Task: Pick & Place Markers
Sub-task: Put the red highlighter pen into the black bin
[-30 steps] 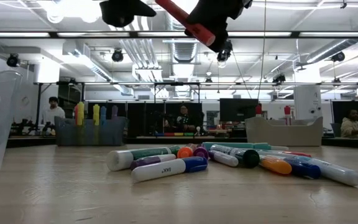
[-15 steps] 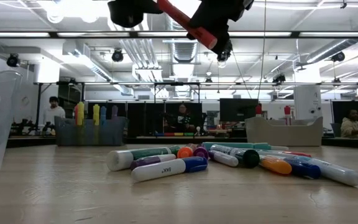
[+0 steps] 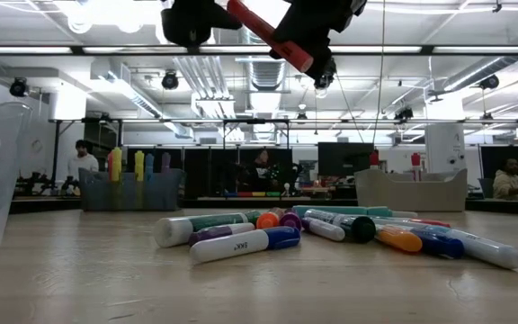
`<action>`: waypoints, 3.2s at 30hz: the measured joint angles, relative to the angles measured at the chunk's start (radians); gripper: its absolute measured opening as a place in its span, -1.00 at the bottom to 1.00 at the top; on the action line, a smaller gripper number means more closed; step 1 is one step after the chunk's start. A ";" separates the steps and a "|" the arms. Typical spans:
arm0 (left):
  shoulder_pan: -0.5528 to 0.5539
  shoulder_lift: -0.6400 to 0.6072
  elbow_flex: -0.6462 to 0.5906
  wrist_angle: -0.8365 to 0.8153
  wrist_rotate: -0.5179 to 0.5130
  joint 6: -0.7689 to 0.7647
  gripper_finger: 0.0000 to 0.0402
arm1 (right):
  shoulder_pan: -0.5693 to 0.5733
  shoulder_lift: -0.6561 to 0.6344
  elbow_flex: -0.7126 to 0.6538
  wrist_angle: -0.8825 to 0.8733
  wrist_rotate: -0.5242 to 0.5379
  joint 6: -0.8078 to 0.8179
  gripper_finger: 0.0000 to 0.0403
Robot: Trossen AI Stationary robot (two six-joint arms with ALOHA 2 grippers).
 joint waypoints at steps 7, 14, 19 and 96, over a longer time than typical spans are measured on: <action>0.009 0.001 0.013 0.010 0.004 -0.002 -0.19 | 0.000 0.000 0.000 -0.004 0.000 0.000 -0.65; 0.013 0.009 0.013 0.003 0.031 -0.005 -0.19 | 0.000 0.003 0.000 -0.007 0.000 0.000 -0.65; 0.015 0.009 0.012 0.002 0.031 -0.006 -0.27 | 0.000 0.003 0.000 -0.007 0.000 0.000 -0.65; 0.395 -0.041 0.217 -0.745 -0.103 0.016 -0.62 | 0.133 0.002 -0.013 0.164 0.149 -0.152 0.12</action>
